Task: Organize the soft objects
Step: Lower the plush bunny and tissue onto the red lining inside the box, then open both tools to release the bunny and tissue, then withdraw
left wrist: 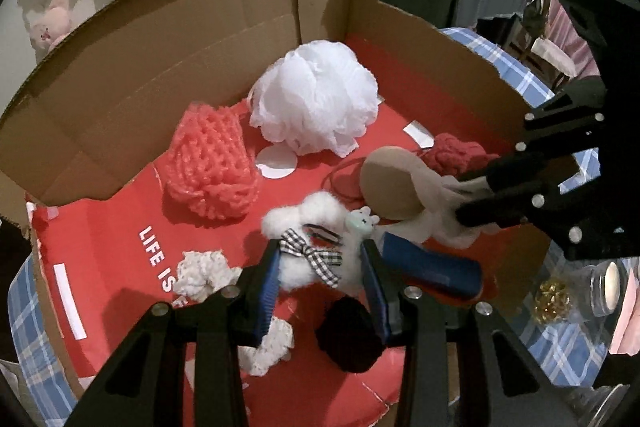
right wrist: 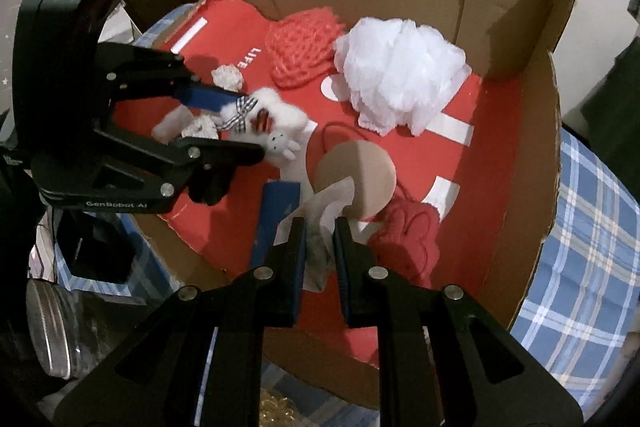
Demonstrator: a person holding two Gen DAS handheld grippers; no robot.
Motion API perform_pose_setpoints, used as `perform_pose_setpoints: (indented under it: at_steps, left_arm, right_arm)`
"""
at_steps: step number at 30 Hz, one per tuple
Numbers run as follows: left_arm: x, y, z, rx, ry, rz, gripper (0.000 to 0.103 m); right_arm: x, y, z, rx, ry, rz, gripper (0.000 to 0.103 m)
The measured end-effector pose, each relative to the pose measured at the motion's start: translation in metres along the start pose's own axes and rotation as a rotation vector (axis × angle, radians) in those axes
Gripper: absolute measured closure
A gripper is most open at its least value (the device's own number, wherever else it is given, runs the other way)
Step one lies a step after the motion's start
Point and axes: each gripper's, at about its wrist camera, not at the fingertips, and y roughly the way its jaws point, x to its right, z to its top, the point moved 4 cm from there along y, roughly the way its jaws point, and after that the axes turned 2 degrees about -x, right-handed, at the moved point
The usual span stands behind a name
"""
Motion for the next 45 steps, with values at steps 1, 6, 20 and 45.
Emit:
perform_pose_setpoints:
  at_steps: [1, 6, 20, 45]
  left_arm:
    - [0.0, 0.002, 0.001, -0.003, 0.001, -0.001, 0.061]
    - [0.002, 0.007, 0.004, -0.02, 0.007, 0.007, 0.06]
    - [0.002, 0.013, 0.008, -0.016, -0.013, 0.014, 0.046]
    - [0.002, -0.084, -0.027, 0.205, -0.247, 0.072, 0.001]
  right_arm:
    - [-0.001, 0.001, -0.001, -0.007, -0.005, -0.004, 0.09]
    - [-0.005, 0.004, -0.002, -0.027, -0.03, -0.051, 0.089]
    - [-0.01, 0.0, -0.006, -0.002, -0.098, -0.164, 0.088]
    - [-0.03, -0.082, -0.021, 0.208, 0.195, -0.243, 0.025]
